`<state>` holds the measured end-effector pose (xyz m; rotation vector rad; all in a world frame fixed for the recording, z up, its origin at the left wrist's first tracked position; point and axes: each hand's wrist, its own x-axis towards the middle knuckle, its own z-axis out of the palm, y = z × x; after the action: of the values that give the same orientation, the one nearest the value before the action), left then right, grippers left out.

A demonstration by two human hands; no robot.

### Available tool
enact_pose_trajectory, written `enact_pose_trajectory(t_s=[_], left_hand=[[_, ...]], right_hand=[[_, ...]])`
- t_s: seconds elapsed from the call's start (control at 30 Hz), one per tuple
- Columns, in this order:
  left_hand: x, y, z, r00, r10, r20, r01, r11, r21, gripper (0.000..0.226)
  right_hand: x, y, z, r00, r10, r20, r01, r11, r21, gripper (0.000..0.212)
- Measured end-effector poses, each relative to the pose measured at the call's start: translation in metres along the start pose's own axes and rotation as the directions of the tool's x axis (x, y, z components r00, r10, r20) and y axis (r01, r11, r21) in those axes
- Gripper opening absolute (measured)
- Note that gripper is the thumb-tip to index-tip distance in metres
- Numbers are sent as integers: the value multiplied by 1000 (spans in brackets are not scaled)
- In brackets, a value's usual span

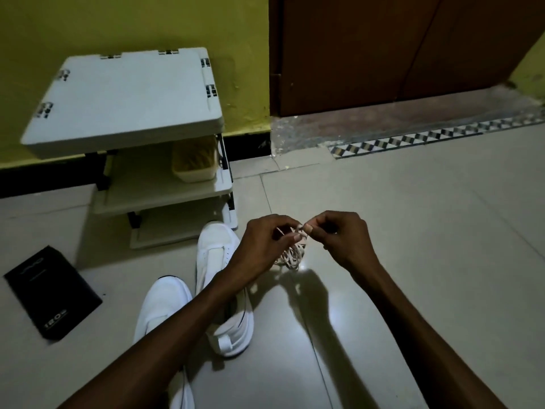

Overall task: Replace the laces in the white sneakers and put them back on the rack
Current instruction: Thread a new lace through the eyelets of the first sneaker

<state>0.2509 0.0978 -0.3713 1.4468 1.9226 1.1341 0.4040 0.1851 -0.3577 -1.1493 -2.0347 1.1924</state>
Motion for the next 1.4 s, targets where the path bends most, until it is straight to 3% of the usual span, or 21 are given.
enact_pose_trajectory(t_s=[0.2,0.3,0.4,0.6,0.77,0.83,0.93,1.03,1.13,1.2,1.27,1.3,1.37,1.4], left_hand=[[-4,28,-14,991,4,-131,-22,990,-141,10],[-8,40,-25,990,22,-136,-48,979,-198,14],[-16,48,-40,982,17,-191,-59,975,-216,9],[-39,35,-74,958,-22,-286,-17,991,-133,19],[-52,16,-87,969,28,-244,13,986,164,16],[-53,7,-91,953,25,-302,56,965,255,14],[-52,-3,-111,873,-8,-487,203,915,348,13],[-52,-23,-139,749,-96,-655,386,867,314,20],[-54,-40,-151,685,-175,-707,478,840,256,20],[-59,-32,-138,797,-159,-582,345,912,223,15],[-68,-14,-113,945,-86,-314,154,968,197,10],[-74,-4,-98,985,-70,-160,97,981,170,12],[-81,12,-72,997,-45,59,39,994,104,21],[-82,19,-62,994,-36,102,28,996,80,27]], right_hand=[[-14,-28,-7,999,23,-41,-10,953,303,18],[-22,-32,-1,992,-69,105,38,963,268,17],[-30,-40,5,974,-61,219,-2,960,280,18],[-35,-58,6,968,-136,213,107,984,144,29],[-41,-61,11,917,-168,362,187,982,-19,30],[-46,-58,12,900,-168,403,236,963,-127,31],[-54,-36,12,903,-134,408,271,915,-300,31],[-60,0,2,921,-28,387,198,892,-406,34],[-65,30,-8,932,114,343,88,849,-521,38],[-66,36,-11,947,132,293,48,843,-535,38],[-65,27,-9,956,70,286,70,888,-454,38],[-64,17,-7,953,27,301,102,909,-403,36],[-63,-3,-3,937,-45,345,165,931,-325,33],[-62,-12,0,927,-70,367,191,934,-302,31]])
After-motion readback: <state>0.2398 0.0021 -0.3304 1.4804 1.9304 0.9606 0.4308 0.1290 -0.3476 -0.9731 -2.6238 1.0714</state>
